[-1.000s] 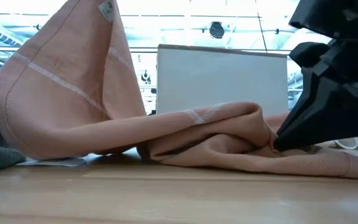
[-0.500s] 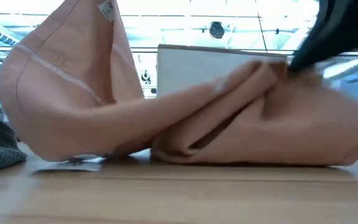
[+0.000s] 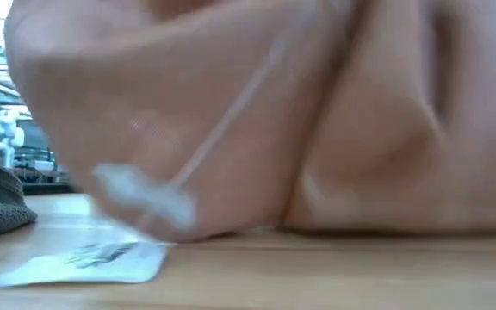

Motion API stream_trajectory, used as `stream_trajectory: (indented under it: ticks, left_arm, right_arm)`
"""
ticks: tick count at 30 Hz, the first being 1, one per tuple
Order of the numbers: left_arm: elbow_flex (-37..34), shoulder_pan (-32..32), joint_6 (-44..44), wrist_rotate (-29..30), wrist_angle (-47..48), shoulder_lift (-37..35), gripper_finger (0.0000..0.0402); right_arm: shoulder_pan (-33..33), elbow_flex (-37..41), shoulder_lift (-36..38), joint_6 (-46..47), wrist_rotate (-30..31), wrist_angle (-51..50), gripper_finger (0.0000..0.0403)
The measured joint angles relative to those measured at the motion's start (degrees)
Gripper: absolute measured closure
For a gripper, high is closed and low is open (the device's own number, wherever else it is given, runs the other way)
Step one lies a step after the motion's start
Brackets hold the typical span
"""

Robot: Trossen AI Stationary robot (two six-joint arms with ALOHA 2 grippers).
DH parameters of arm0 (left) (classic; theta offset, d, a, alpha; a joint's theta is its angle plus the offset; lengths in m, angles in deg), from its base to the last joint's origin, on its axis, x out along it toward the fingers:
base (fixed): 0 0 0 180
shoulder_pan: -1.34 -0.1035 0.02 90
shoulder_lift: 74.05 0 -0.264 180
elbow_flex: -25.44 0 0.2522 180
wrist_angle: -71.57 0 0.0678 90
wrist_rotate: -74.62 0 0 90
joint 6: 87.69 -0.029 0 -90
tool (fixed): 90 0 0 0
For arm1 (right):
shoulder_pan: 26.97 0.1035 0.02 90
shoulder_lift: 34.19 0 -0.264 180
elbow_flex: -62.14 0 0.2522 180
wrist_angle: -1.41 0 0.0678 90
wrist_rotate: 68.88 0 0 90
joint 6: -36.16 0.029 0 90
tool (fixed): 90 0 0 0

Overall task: Fold towel
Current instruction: Fold the brown towel

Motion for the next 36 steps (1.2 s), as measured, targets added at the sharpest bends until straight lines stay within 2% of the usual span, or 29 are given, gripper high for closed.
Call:
stream_trajectory:
  ticks: [6, 10, 17, 20, 24, 28, 31, 36]
  left_arm:
    - [0.0, 6.84, -9.33, 3.35, -11.01, -3.31, 0.0392]
    - [0.0, 9.53, -11.58, 6.68, -12.39, -3.81, 0.0392]
    - [0.0, 7.72, -6.95, 9.98, -4.45, -2.63, 0.0392]
    - [0.0, 6.6, -5.86, 14.05, -0.88, -2.07, 0.0392]
    - [0.0, 5.35, -7.13, 19.52, -1.15, -2.15, 0.0392]
    - [0.0, 5.59, -10.32, 26.65, -2.42, -2.15, 0.0392]
    - [0.0, 6.04, -11.44, 29.69, -2.71, -2.15, 0.0392]
    - [0.0, 5.94, -9.63, 34.09, 3.44, -2.15, 0.0392]
  right_arm:
    - [3.73, -5.51, 2.35, -11.2, 1.95, 5.56, 0.0403]
    - [4.98, -7.92, 2.44, -14.66, -3.92, 8.61, 0.0403]
    - [4.45, -6.57, 1.31, -11.2, -7.48, 4.22, 0.0403]
    - [4.13, -6.57, 1.33, -6.15, -5.31, -3.04, 0.0403]
    - [3.72, -6.57, 1.98, 0.42, -2.57, -13.11, 0.0403]
    - [3.35, -6.59, 3.96, -2.28, -1.09, -11.58, 0.0403]
    - [3.36, -6.59, 5.53, -2.85, -0.81, -12.35, 0.0403]
    - [3.31, -6.59, 7.7, -2.44, -1.39, -13.36, 0.0403]
